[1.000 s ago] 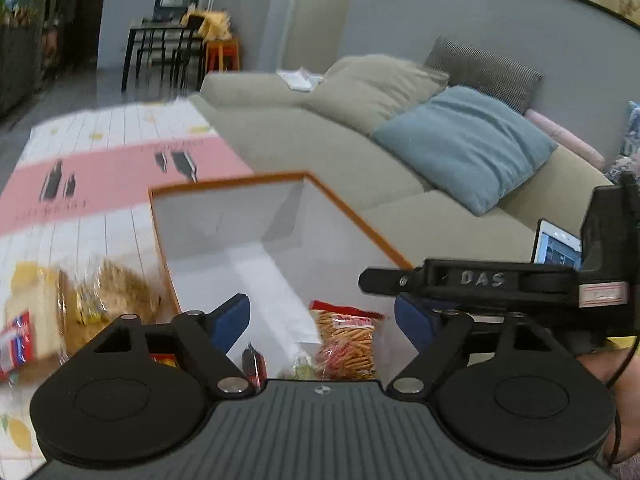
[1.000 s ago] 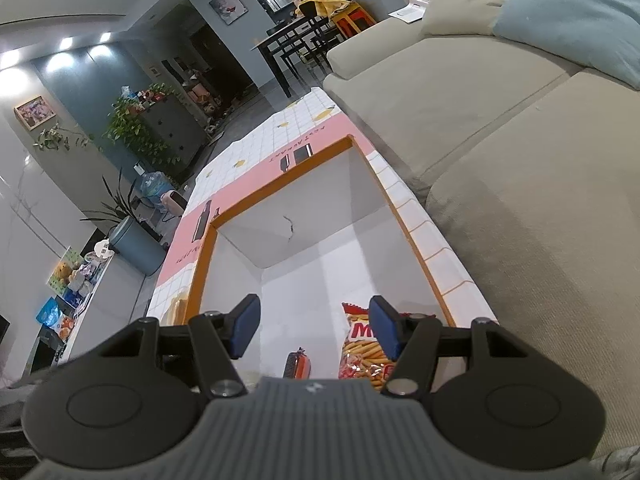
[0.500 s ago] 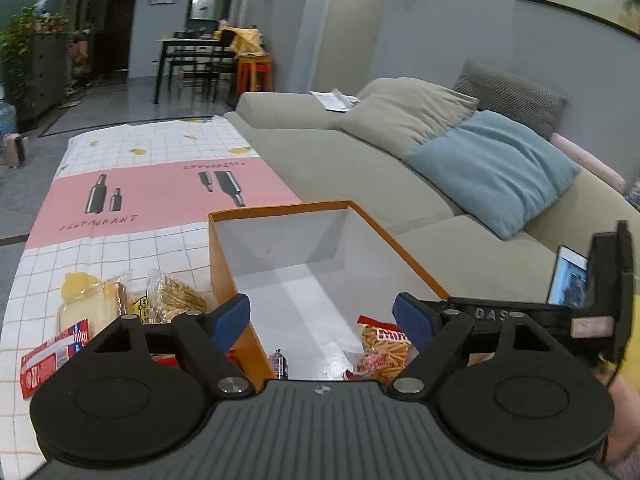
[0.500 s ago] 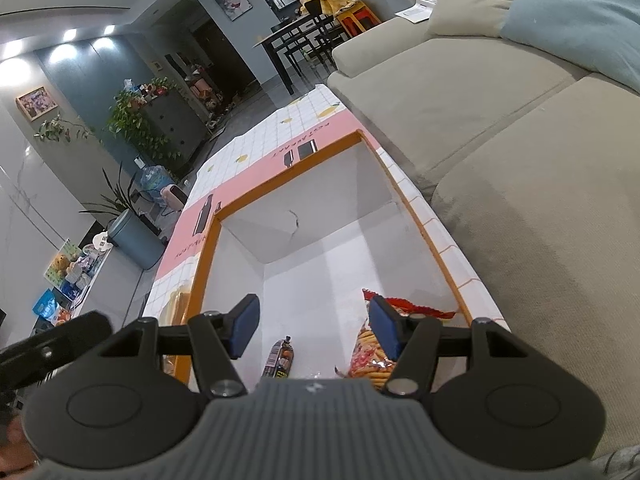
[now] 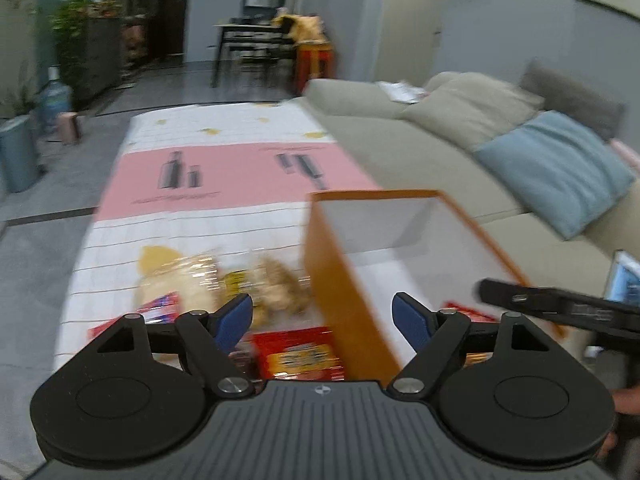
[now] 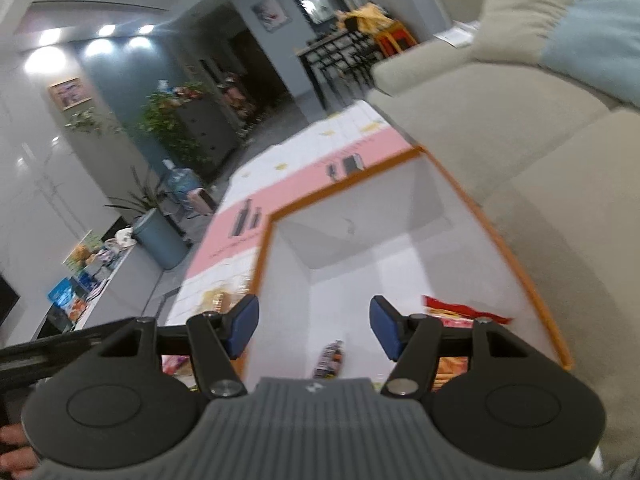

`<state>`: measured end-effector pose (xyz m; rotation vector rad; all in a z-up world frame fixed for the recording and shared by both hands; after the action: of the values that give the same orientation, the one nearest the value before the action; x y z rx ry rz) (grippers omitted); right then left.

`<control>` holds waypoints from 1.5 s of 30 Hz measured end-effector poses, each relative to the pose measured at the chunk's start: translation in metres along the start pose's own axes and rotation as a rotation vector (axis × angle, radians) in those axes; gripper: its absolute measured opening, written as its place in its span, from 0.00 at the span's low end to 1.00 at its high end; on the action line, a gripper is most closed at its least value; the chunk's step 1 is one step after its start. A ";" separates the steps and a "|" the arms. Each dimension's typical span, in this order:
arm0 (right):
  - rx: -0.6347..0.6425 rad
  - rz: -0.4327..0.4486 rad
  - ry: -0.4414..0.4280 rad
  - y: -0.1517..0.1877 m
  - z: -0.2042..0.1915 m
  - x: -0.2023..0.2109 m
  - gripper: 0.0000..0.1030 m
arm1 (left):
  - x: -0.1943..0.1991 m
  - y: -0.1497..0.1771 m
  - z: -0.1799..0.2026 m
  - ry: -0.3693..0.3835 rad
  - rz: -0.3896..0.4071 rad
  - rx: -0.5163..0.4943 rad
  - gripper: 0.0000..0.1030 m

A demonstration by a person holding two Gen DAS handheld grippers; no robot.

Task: Organize snacks
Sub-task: 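Move the right gripper to the red cartoon snack bag while the left gripper approaches the dark wrapped snack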

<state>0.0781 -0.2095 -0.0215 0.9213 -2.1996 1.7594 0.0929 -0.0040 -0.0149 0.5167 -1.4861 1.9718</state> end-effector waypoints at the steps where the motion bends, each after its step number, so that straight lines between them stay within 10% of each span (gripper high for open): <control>1: 0.010 0.011 -0.008 -0.001 -0.009 0.001 0.61 | 0.000 -0.001 -0.008 -0.026 0.003 0.002 0.90; 16: 0.346 0.015 -0.137 0.030 -0.153 -0.021 0.66 | 0.006 -0.016 -0.102 -0.176 0.035 0.190 0.89; 45: 0.694 -0.194 0.244 0.110 -0.169 -0.129 0.56 | -0.037 0.000 -0.152 -0.240 -0.140 0.260 0.89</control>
<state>0.0791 0.0049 -0.1275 0.9261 -1.3034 2.4172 0.1278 0.1322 -0.0824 0.9730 -1.2947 2.0570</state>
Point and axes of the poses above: each gripper's, at about its wrist camera, not at the fingertips, and x roughly against the way its jaws point, z to its right, y to its underside, the point moved 6 cm from there along -x, roughly the way its jaws point, and after that the axes turned 14 degrees about x, right-handed, at the moved point
